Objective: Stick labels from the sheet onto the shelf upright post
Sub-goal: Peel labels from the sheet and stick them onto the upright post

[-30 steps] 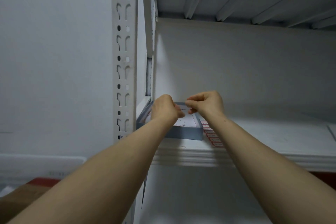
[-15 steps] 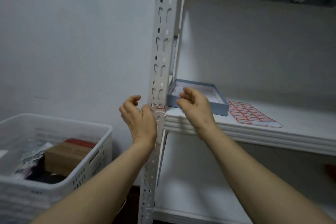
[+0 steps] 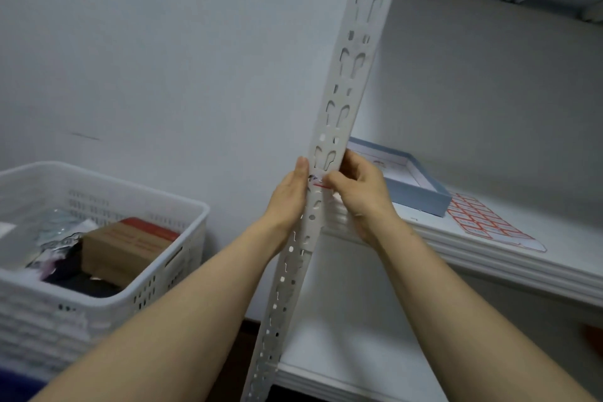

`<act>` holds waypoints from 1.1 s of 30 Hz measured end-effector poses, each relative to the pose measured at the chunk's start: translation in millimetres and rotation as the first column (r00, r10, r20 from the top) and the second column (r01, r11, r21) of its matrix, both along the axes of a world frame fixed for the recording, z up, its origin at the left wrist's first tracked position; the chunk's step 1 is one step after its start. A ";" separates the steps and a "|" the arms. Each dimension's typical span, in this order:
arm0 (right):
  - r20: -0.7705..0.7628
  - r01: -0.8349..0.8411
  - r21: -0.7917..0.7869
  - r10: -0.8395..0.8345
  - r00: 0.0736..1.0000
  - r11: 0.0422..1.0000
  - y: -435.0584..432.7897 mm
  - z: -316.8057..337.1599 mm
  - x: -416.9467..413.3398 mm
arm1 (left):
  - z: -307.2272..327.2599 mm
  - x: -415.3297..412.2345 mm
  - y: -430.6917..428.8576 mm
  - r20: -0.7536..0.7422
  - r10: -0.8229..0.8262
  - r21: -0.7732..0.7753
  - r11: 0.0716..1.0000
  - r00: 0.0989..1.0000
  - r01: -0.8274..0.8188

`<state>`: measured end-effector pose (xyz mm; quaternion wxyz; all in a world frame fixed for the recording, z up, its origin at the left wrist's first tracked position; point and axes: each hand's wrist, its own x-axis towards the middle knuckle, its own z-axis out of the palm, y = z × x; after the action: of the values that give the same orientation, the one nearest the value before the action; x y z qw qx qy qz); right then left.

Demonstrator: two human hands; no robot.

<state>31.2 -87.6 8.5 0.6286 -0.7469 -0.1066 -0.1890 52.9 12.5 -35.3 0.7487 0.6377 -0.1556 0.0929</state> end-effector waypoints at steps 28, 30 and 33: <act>0.015 0.078 0.056 -0.079 0.997 0.995 5.5 1.1 0.2 | -6.4 4.6 -0.9 0.000 -0.052 -0.029 0.998 0.999 0.052; 0.010 0.070 0.061 -0.070 0.997 0.996 5.2 1.5 -0.1 | -5.5 3.9 -0.8 0.004 -0.059 -0.030 0.998 0.998 0.059; 0.010 0.059 0.061 -0.060 0.998 0.996 5.3 2.4 -1.2 | -6.2 5.5 -0.6 0.005 -0.073 -0.044 0.996 0.997 0.073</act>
<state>30.0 -82.3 10.9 0.6446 -0.7290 -0.0822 -0.2150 58.4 11.9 -41.6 0.7653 0.6146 -0.1780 0.0700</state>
